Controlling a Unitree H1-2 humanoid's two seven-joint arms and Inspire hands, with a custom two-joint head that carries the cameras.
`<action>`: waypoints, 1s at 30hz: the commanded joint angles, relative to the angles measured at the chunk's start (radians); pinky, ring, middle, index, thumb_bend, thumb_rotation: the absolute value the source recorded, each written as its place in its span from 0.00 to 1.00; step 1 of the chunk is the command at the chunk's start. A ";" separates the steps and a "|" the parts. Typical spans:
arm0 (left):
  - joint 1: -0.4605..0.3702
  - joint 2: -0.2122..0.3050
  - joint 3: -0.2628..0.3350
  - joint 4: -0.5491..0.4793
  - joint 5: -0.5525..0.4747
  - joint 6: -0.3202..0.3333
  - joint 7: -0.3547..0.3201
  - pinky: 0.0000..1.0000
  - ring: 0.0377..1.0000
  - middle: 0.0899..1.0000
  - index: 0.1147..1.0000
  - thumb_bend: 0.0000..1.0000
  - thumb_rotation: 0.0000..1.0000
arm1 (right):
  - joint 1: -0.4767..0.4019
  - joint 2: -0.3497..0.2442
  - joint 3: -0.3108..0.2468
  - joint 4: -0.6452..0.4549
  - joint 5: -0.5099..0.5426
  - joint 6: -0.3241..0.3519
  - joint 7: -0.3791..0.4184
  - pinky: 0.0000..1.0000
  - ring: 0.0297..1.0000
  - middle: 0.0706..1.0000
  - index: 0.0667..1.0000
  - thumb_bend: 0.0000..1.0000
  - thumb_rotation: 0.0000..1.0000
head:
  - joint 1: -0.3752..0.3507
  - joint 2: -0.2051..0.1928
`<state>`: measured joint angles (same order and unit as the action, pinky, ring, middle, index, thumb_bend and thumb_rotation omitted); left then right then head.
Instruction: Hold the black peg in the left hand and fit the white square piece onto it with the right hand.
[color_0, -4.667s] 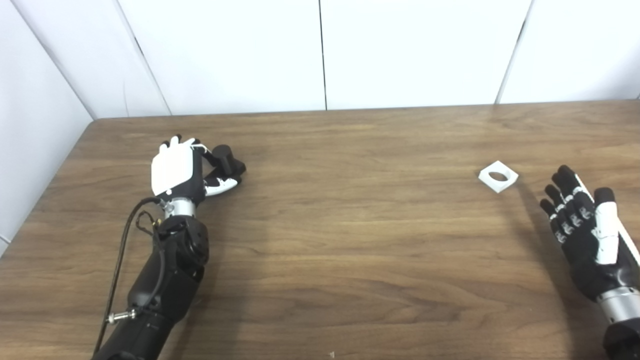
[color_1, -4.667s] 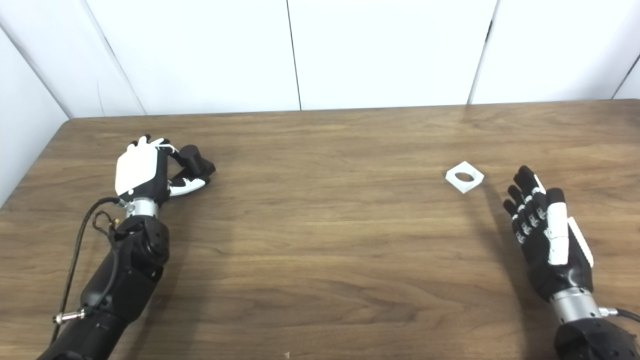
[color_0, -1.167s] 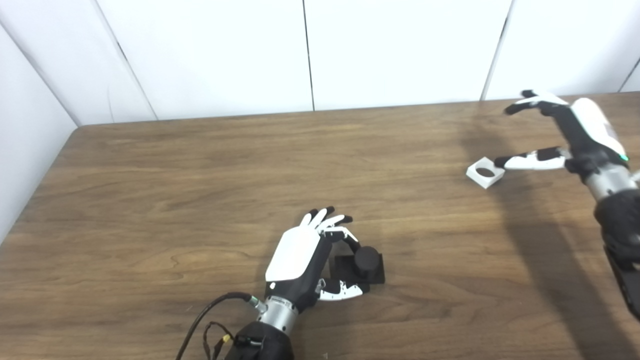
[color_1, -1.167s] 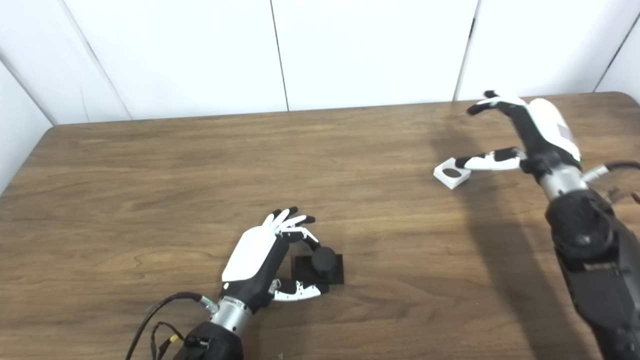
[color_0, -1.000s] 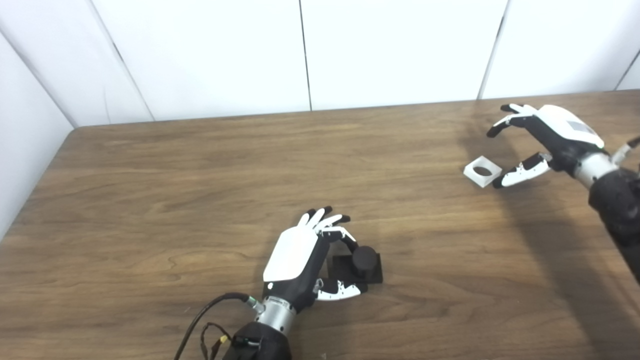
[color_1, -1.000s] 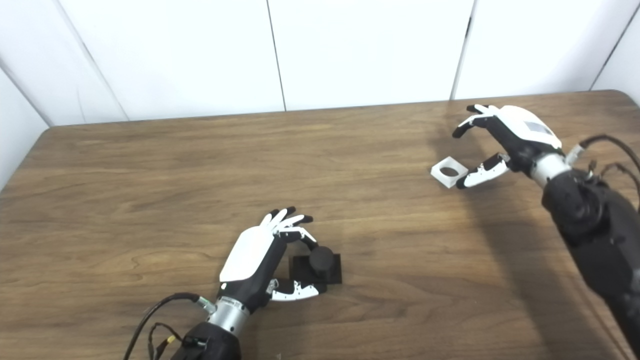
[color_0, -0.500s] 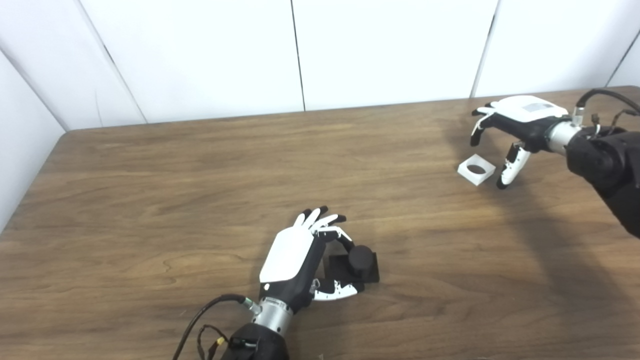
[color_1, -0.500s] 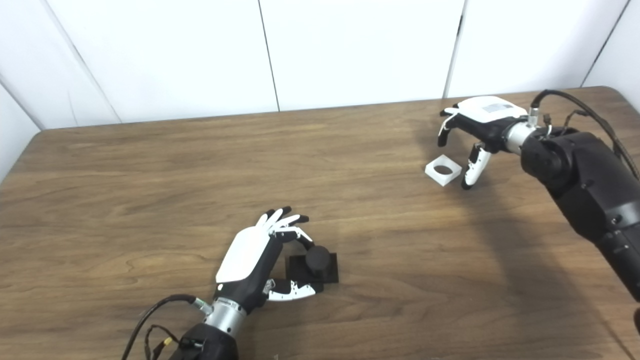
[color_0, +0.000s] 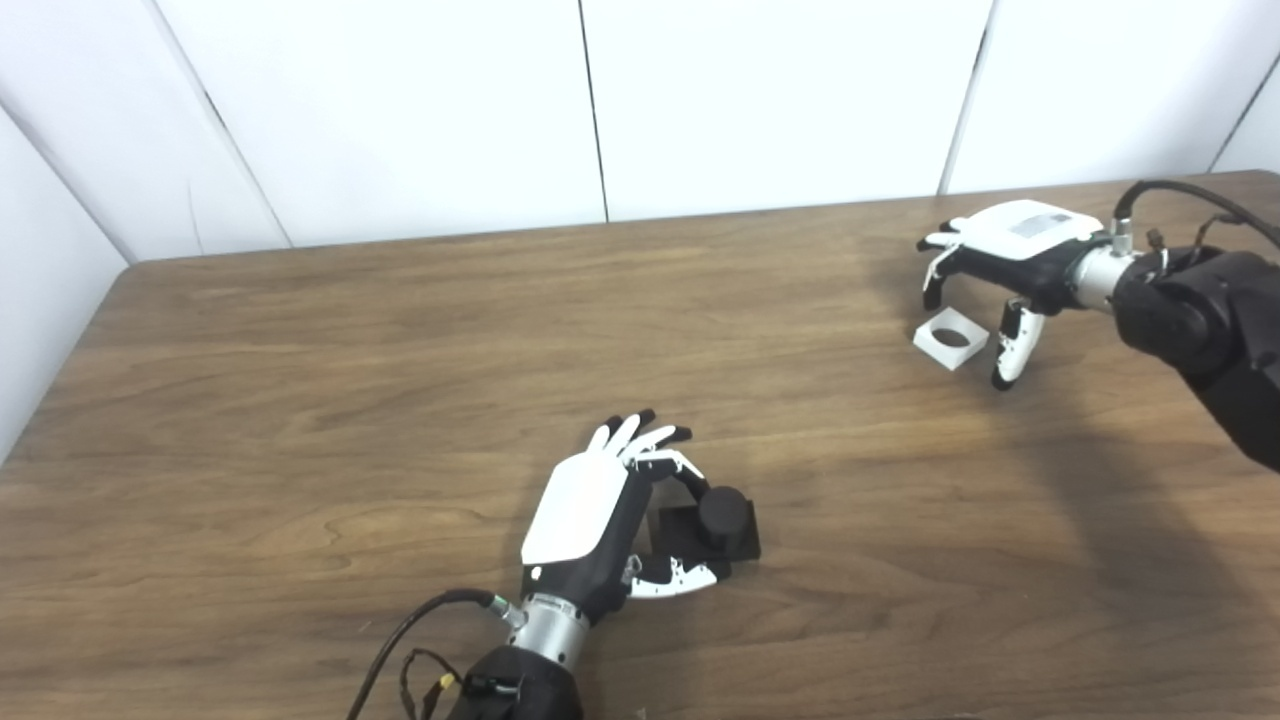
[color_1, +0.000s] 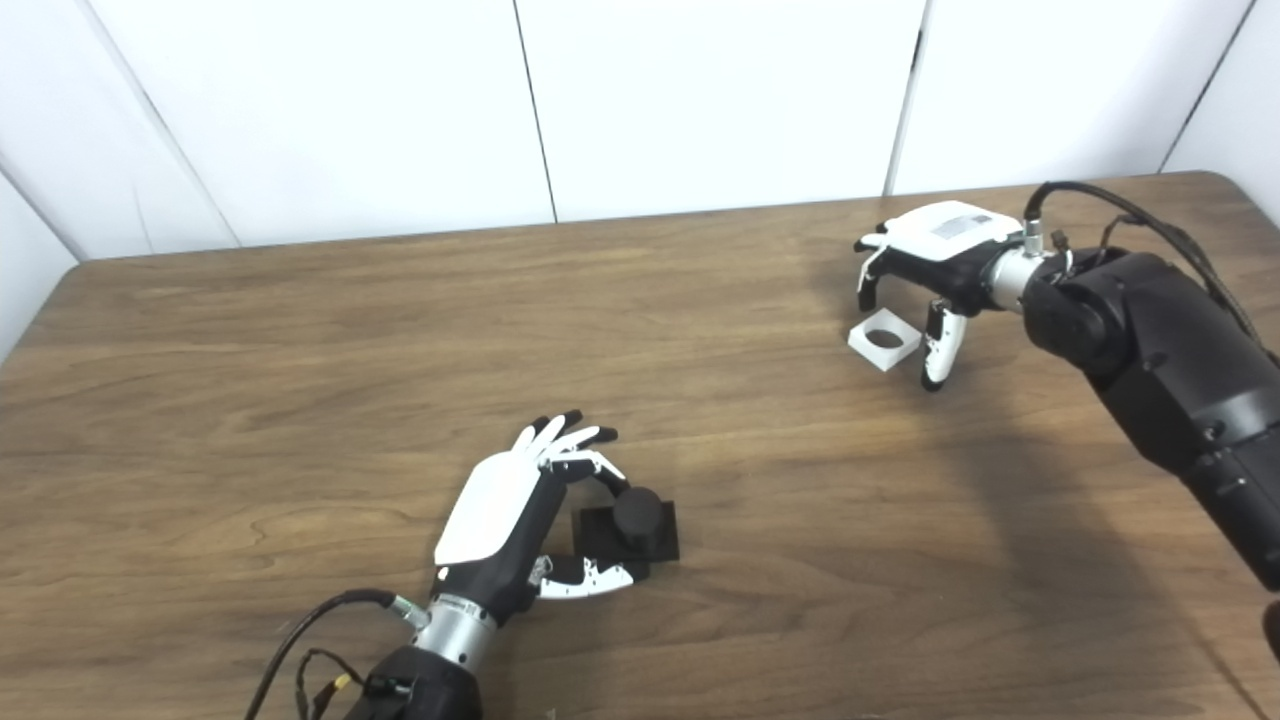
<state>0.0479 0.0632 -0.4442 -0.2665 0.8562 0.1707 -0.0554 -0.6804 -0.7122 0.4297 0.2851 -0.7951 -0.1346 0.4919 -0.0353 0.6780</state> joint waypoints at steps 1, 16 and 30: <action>-0.009 0.004 -0.002 0.015 0.021 -0.002 -0.004 1.00 0.97 0.85 0.42 0.51 0.07 | -0.068 -0.010 -0.018 -0.016 -0.005 -0.022 -0.018 0.99 1.00 0.95 0.67 0.93 0.08 | -0.001 0.001; -0.009 0.001 -0.003 0.015 0.021 0.001 -0.004 1.00 0.97 0.85 0.42 0.51 0.07 | -0.073 0.024 -0.033 0.032 -0.017 -0.053 -0.073 0.94 1.00 0.94 0.65 0.91 0.10 | 0.006 0.001; -0.008 0.000 -0.001 0.004 0.016 0.000 -0.006 1.00 0.98 0.85 0.42 0.51 0.07 | -0.063 0.032 -0.047 0.047 -0.005 -0.067 -0.102 0.92 0.98 0.92 0.61 0.88 0.10 | 0.012 0.003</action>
<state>0.0473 0.0603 -0.4449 -0.2635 0.8564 0.1719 -0.0544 -0.6891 -0.6691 0.4017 0.3414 -0.8074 -0.1784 0.4175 -0.0230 0.6796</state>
